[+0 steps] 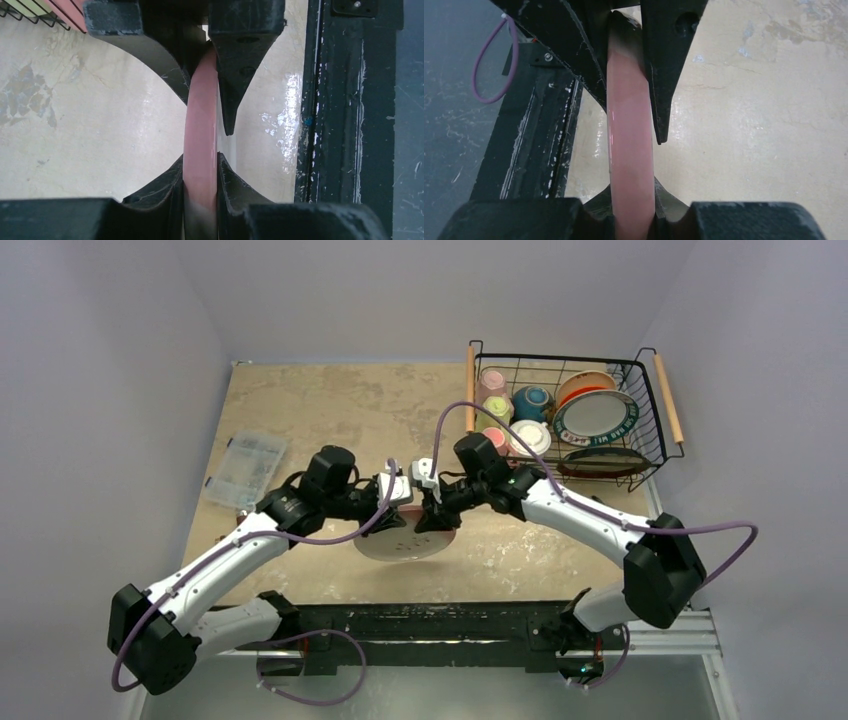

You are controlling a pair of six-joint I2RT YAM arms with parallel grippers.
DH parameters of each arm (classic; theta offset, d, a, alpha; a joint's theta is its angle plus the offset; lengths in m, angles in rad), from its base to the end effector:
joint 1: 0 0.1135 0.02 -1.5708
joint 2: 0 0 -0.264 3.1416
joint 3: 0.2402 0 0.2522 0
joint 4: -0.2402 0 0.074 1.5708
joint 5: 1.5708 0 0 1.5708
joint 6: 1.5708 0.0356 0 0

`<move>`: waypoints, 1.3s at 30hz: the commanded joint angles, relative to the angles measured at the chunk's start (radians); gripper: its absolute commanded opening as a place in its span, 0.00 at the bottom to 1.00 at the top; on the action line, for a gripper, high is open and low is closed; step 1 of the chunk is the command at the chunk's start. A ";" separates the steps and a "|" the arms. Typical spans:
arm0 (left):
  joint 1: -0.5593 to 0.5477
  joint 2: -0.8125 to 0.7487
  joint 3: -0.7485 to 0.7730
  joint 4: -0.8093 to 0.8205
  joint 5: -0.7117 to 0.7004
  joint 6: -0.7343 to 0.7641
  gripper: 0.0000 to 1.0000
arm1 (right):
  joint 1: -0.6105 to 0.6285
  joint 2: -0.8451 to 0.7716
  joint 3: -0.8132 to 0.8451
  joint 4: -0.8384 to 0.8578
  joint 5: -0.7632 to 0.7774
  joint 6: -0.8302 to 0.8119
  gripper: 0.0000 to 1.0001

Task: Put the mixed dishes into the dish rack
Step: Insert the plate into the dish rack.

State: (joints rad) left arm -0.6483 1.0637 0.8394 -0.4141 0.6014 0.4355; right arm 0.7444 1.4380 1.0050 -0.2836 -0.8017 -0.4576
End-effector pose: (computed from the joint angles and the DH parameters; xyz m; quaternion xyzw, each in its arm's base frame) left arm 0.1687 -0.1531 0.2867 0.5541 0.6623 -0.3087 0.3988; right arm 0.2085 0.2268 0.2620 -0.6072 0.5998 0.4060 0.3267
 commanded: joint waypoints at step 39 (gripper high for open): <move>-0.176 -0.220 -0.086 0.347 -0.443 -0.172 0.92 | -0.238 -0.145 0.841 -0.624 0.992 -0.667 0.00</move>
State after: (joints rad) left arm -0.7914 0.8272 0.7578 -0.0978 0.1959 0.2714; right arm 0.6125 1.2366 1.7737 -0.9333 0.0769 -0.9894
